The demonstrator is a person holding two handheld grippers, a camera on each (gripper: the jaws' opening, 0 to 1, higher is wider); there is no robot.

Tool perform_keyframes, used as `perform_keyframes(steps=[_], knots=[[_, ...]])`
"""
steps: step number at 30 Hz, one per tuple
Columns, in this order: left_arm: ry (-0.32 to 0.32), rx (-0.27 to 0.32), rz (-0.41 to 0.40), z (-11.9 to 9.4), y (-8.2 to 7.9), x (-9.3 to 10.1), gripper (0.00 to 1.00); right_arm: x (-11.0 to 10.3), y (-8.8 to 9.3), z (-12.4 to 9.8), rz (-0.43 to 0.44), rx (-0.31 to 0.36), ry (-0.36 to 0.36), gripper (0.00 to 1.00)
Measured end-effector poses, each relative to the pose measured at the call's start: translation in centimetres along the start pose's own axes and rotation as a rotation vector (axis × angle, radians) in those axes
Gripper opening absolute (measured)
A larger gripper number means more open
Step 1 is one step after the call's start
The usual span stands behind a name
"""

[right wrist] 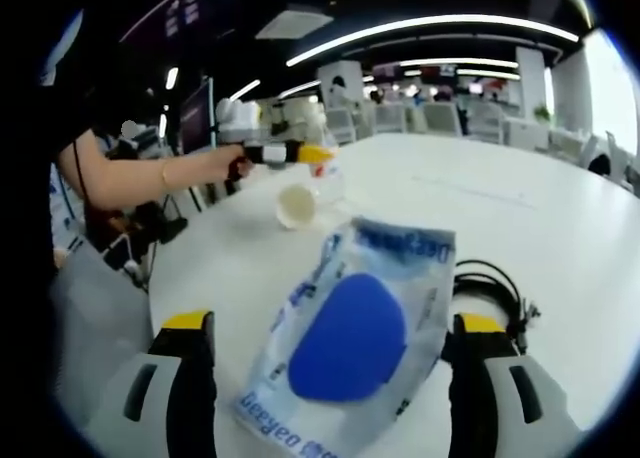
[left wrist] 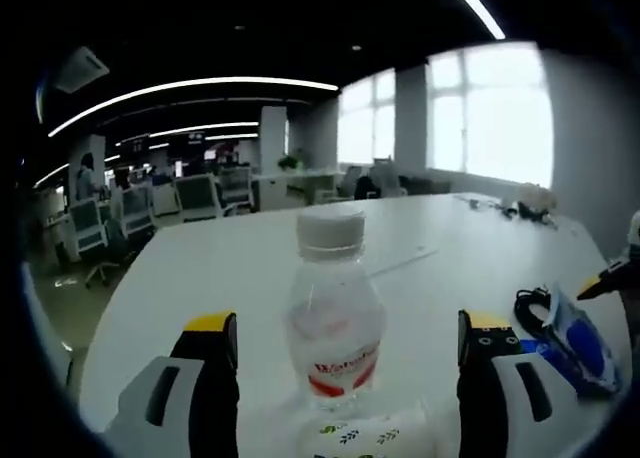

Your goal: Arrange the tabletop items into an orderly group along one side of the table until the central work area is clear of visible clutter.

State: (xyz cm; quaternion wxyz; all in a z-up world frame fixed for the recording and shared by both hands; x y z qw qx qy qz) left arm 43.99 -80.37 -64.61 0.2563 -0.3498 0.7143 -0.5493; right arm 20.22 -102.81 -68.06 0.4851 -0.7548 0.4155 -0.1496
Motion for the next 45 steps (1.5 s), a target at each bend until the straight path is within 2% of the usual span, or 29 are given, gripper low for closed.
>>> perform_keyframes(steps=[4,11,29,35,40,45], knots=[[0.015,-0.005,0.001,-0.9,-0.2,0.6,1.0,-0.3,-0.2,-0.1,-0.006,0.003,-0.005,0.97],[0.044,-0.041,0.017,-2.4,0.3,1.6,1.0,-0.7,-0.4,-0.4,-0.017,0.003,-0.012,0.97],[0.014,-0.115,0.004,-4.8,2.7,2.3,0.99,-2.1,-1.0,-0.5,-0.041,0.008,-0.03,0.97],[-0.021,-0.12,0.022,-5.6,3.3,2.5,0.93,-2.2,-1.1,-0.5,-0.044,0.013,-0.034,0.96],[-0.068,-0.13,0.074,-6.2,4.1,2.8,0.86,-2.3,-1.3,-0.7,-0.046,0.019,-0.032,0.96],[-0.105,-0.123,0.082,-6.8,4.6,3.1,0.76,-2.3,-1.5,-1.0,-0.043,0.029,-0.025,0.96]])
Point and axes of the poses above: the point that each gripper's makers call its tool centre point, and the gripper's own axes: z roughly forward along the fingers, x roughly to its right, y roughly out of its underside, the point moved 3 cm from there along -z, roughly backward along the fingers
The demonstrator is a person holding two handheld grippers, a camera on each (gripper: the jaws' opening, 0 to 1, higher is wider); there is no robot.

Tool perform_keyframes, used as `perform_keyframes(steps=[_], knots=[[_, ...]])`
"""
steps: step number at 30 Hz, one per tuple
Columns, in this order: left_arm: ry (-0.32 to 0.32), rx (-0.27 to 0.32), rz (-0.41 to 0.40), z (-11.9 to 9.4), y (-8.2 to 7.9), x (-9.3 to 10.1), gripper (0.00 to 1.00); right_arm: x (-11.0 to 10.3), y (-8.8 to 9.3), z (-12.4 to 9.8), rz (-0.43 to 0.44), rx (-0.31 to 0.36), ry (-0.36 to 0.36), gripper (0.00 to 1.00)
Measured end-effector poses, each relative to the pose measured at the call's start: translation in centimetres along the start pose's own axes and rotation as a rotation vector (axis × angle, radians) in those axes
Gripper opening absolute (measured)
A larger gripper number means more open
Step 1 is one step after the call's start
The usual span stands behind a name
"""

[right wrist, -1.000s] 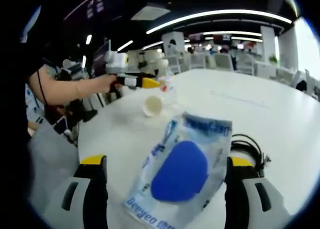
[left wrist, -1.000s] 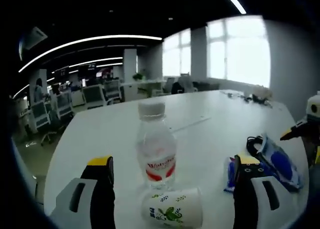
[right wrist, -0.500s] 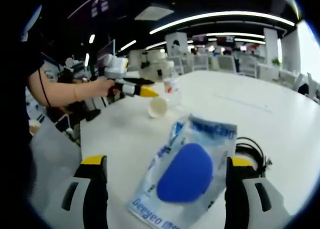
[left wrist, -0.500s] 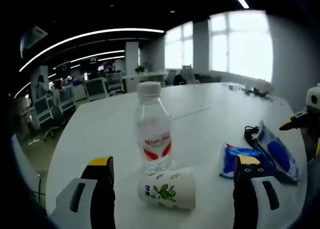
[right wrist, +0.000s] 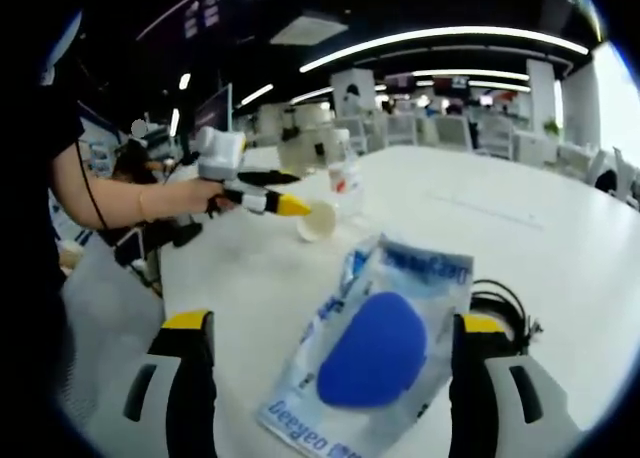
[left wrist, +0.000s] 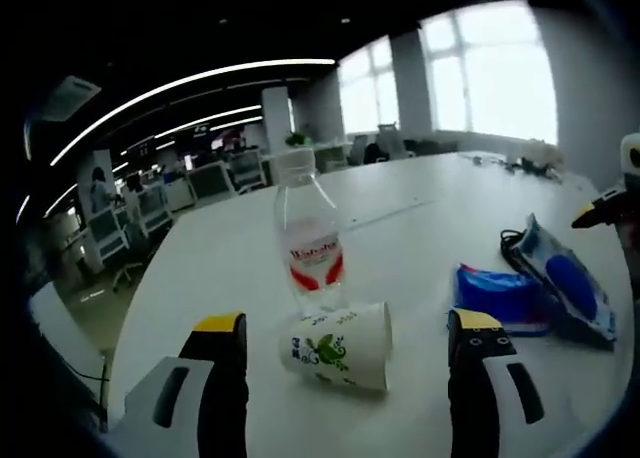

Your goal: Arrange the tabletop items into an orderly group along one side of the table until the central work area is clear of visible clutter.

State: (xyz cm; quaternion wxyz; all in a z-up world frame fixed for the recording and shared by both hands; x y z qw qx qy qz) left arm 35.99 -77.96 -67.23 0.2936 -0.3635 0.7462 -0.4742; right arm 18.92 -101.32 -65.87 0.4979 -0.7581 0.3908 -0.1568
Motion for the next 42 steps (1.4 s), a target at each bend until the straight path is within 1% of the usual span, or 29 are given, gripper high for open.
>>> perform_keyframes(steps=[2,3,5,8,14,19,22,26,29,32,33,36,38,40,42], knots=[[-0.015,-0.006,-0.007,-0.1,0.4,0.0,0.71,0.0,0.0,0.0,-0.001,-0.002,0.001,0.96],[-0.024,-0.011,-0.008,-0.1,0.6,0.0,0.71,-0.1,0.0,-0.1,-0.003,-0.002,0.001,0.96],[-0.037,-0.037,0.005,-0.2,1.3,0.0,0.68,-0.1,0.0,-0.1,-0.003,0.0,0.002,0.96],[-0.039,-0.053,0.005,-0.2,2.0,0.3,0.61,-0.2,0.0,-0.2,-0.002,0.002,0.003,0.96],[-0.053,-0.069,-0.011,-0.3,2.8,0.4,0.54,-0.5,-0.1,-0.1,-0.01,0.006,-0.003,0.96],[-0.065,-0.07,-0.015,-0.5,3.0,0.6,0.48,-0.6,0.1,0.0,-0.02,0.0,-0.01,0.96],[-0.075,-0.087,-0.046,-0.6,3.4,0.6,0.43,-0.6,0.0,0.0,-0.015,0.003,-0.009,0.96],[-0.103,-0.089,-0.087,-0.7,3.5,0.4,0.36,-0.5,0.2,0.0,-0.015,-0.003,-0.01,0.96],[-0.124,-0.091,-0.095,-0.8,3.6,0.2,0.28,-0.5,0.1,0.0,-0.015,-0.002,-0.01,0.96],[-0.13,-0.088,-0.112,-0.8,3.6,0.2,0.23,-0.4,0.1,0.0,-0.015,0.001,-0.011,0.96],[-0.13,-0.084,-0.108,-0.8,3.6,0.2,0.2,-0.4,0.1,0.0,-0.015,0.0,-0.012,0.96],[-0.131,-0.08,-0.102,-0.9,3.5,0.3,0.08,-0.5,0.1,0.0,-0.019,-0.004,-0.012,0.96],[-0.13,-0.088,-0.077,-0.9,3.5,0.3,0.06,-0.4,0.2,0.0,-0.021,-0.006,-0.01,0.96],[-0.135,-0.091,-0.071,-1.0,3.6,0.2,0.06,-0.5,0.1,-0.1,-0.019,-0.004,-0.01,0.96],[-0.15,-0.093,-0.055,-1.1,3.6,0.0,0.05,-0.5,0.2,-0.1,-0.02,-0.005,-0.009,0.96]])
Point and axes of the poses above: the point that each gripper's makers call its tool centre point, and the gripper's own axes: z roughly forward along the fingers, x roughly to its right, y roughly out of its underside, the point moved 3 cm from there along -z, roughly backward along the fingers
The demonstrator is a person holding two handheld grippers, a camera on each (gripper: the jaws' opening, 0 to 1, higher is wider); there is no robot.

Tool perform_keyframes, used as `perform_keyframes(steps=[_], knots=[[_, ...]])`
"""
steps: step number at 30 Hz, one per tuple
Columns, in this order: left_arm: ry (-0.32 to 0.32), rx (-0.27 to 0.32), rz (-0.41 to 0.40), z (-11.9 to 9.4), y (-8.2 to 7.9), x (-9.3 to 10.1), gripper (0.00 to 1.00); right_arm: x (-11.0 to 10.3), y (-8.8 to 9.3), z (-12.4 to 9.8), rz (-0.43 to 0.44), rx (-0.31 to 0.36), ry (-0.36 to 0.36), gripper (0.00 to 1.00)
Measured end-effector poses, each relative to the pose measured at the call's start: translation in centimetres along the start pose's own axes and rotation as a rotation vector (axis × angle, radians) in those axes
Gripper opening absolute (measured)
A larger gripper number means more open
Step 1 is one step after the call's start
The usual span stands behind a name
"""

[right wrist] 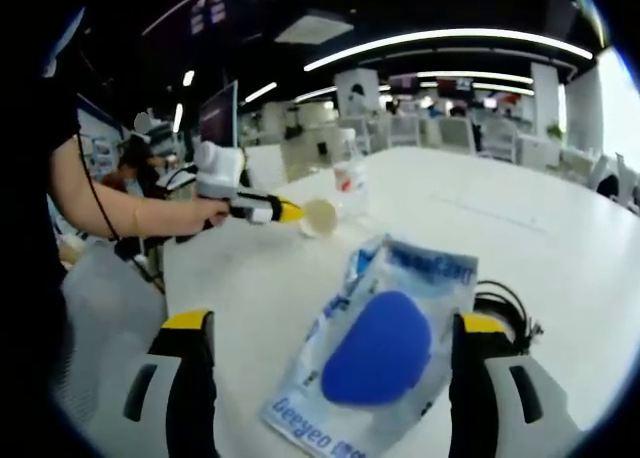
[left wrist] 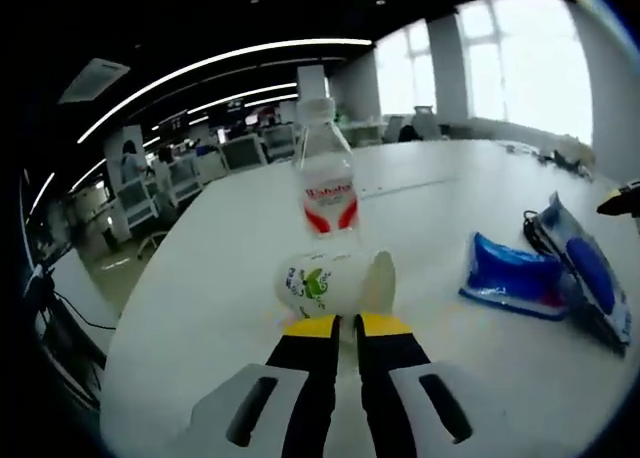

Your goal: Arrange the tabletop items into an orderly group along one side of the table until the central work area is clear of visible clutter.

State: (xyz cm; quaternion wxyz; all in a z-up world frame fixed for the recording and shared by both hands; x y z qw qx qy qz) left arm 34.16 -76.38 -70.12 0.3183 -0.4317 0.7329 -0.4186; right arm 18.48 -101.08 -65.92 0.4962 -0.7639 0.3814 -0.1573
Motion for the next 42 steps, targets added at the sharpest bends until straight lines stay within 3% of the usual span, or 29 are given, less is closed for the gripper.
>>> perform_keyframes(steps=[13,18,24,28,35,42], knots=[[-0.061,-0.005,0.001,-1.4,-0.2,-1.1,0.01,-0.2,0.1,0.0,-0.008,0.0,-0.007,0.96],[-0.046,-0.046,0.014,-2.6,-0.4,-0.5,0.0,-0.7,-0.3,0.3,-0.028,-0.001,-0.015,0.96],[-0.01,-0.067,0.02,-4.2,-1.4,0.1,0.0,-1.1,-0.6,0.5,-0.05,0.004,-0.028,0.96],[0.06,-0.072,-0.03,-5.3,-2.3,1.0,0.0,-1.3,-1.2,0.7,-0.097,0.019,-0.037,0.94],[0.125,-0.099,0.052,-7.2,-3.8,2.4,0.0,-1.4,-1.4,1.2,-0.161,0.006,-0.042,0.94],[0.196,-0.131,0.07,-8.5,-4.6,4.1,0.0,-2.4,-1.5,1.6,-0.197,0.0,-0.062,0.92]])
Point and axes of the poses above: the point that each gripper's makers call its tool centre point, and the gripper's own axes: z roughly forward along the fingers, x roughly to its right, y roughly out of its underside, the point moved 3 cm from there along -z, roughly backward along the fingers
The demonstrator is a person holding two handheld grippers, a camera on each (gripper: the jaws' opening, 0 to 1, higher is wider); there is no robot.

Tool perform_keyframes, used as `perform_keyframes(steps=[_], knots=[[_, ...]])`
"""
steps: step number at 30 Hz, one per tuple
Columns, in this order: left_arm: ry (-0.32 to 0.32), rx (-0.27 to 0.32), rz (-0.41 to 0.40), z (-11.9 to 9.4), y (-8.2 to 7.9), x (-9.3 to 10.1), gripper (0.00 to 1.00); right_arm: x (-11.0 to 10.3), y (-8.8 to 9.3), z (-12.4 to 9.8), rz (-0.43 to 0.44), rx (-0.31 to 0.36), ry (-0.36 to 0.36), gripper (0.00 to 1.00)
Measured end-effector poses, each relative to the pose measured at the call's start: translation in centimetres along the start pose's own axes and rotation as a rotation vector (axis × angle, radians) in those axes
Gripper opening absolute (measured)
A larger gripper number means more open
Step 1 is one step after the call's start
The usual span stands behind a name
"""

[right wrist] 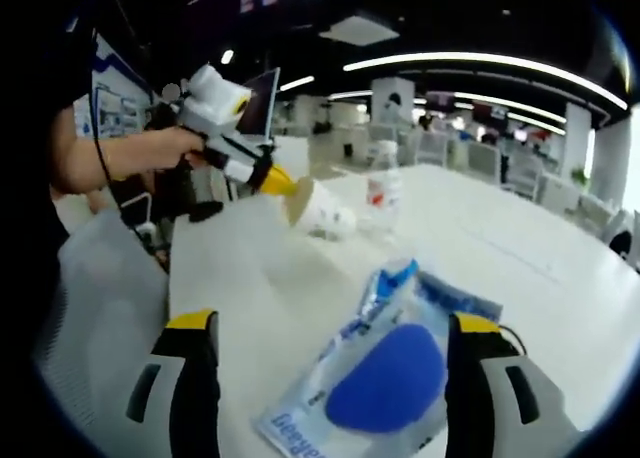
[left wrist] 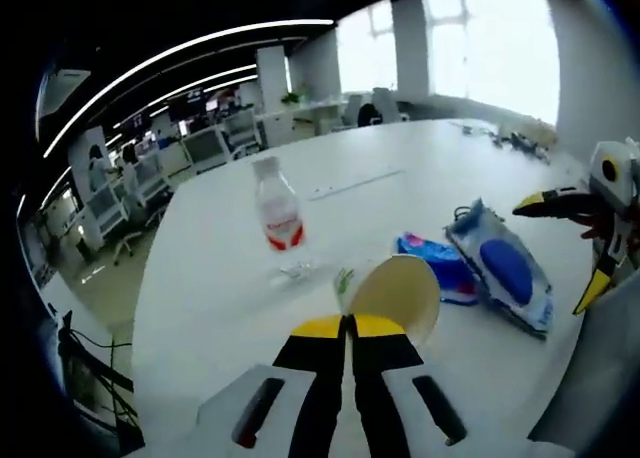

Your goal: Arrange the tabletop items into an orderly group along one side of the table until the central work area is clear of visible clutter.

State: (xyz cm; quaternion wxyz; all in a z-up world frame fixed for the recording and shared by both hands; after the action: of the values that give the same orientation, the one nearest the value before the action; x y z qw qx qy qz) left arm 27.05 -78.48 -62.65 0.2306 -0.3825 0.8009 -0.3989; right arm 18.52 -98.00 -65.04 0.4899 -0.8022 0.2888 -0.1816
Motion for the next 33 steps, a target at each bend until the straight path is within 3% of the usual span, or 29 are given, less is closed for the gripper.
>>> perform_keyframes(steps=[14,25,30,33], knots=[[0.158,-0.053,0.051,-1.4,-0.8,3.4,0.0,-1.3,-1.1,1.3,-0.103,0.014,-0.047,0.87],[0.217,-0.099,0.044,-2.7,-1.2,4.6,0.0,-2.2,-2.1,2.6,-0.226,0.024,-0.064,0.75],[0.266,-0.119,0.088,-3.0,-1.3,5.6,0.0,-2.8,-3.1,3.1,-0.278,0.037,-0.082,0.71],[0.314,-0.112,0.074,-3.3,-1.4,6.4,0.0,-3.3,-3.5,3.4,-0.309,0.04,-0.093,0.66]])
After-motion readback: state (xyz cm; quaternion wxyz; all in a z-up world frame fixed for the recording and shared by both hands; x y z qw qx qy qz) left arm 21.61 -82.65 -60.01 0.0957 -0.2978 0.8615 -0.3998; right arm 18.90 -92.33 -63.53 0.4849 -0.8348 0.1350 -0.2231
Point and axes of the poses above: the point that each gripper's makers call its tool centre point, and the gripper's own axes: z roughly forward along the fingers, x roughly to its right, y roughly out of its underside, the point moved 3 cm from there along -z, roughly backward along the fingers
